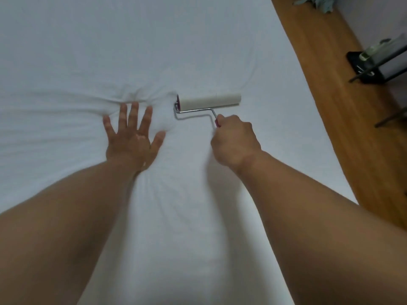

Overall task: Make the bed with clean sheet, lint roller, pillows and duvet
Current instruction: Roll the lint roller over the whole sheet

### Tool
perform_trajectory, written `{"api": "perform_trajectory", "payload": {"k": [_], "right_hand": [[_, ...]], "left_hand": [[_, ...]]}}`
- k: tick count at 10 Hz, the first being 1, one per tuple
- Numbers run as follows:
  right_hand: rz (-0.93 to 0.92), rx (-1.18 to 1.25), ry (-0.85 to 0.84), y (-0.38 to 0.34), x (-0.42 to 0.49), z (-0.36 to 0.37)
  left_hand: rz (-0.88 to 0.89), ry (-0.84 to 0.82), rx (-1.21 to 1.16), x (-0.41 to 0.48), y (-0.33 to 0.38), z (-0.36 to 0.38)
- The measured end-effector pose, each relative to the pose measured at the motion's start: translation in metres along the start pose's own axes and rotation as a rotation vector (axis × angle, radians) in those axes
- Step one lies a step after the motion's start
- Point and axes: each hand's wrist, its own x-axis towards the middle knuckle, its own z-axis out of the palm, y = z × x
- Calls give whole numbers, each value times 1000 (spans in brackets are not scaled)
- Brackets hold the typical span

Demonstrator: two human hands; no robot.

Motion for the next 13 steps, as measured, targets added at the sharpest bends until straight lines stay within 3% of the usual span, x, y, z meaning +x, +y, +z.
{"api": "perform_trajectory", "payload": {"k": [3,6,7,8,9,10,11,12,13], "right_hand": [[19,119,59,88,-172,54],[309,169,-171,153,-377,77],[245,94,-91,173,-419,100],[318,178,141,185,-441,102],[272,158,-39,181,-434,103],[123,-114,-73,178,-419,104],[313,137,-131,143,-368,88],[155,156,23,124,-302,88],[127,190,11,113,-274,89]], "left_hand": [[33,-140,-8,-43,-1,-28],[185,-117,1,-189,31,-15],[221,-113,1,-223,39,-7],[234,-107,0,-231,40,-2],[232,-85,-5,-228,41,3],[225,-80,-10,-227,42,10],[225,-66,-3,-226,41,12],[227,-69,10,-226,41,11],[220,-74,12,-227,42,7]]}}
